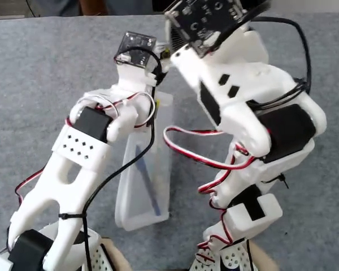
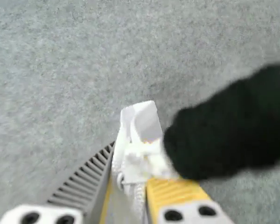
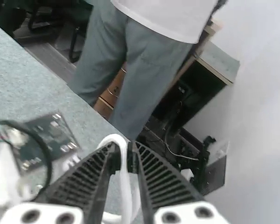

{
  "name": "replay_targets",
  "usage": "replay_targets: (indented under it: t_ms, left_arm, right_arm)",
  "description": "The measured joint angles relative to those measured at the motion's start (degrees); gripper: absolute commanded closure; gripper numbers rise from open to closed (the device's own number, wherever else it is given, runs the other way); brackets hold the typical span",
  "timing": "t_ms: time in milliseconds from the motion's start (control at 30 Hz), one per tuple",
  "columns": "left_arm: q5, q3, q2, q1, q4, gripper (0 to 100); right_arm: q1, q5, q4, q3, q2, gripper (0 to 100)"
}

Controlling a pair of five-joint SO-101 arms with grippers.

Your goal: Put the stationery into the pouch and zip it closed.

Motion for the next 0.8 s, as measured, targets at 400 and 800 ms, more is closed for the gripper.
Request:
replay_targets:
  t_ms: [400, 800]
  left_arm:
    - [-6.6, -22.9, 0.1, -0.2, 21.5, 97]
    - [-8.9, -32.1, 0.2, 6.9, 29.4, 97]
  right_arm:
    - [10.5, 0.0, -0.1, -0.1, 1.0, 98.6]
    - [24.1, -5.7, 0.0, -0.1, 17.6, 98.6]
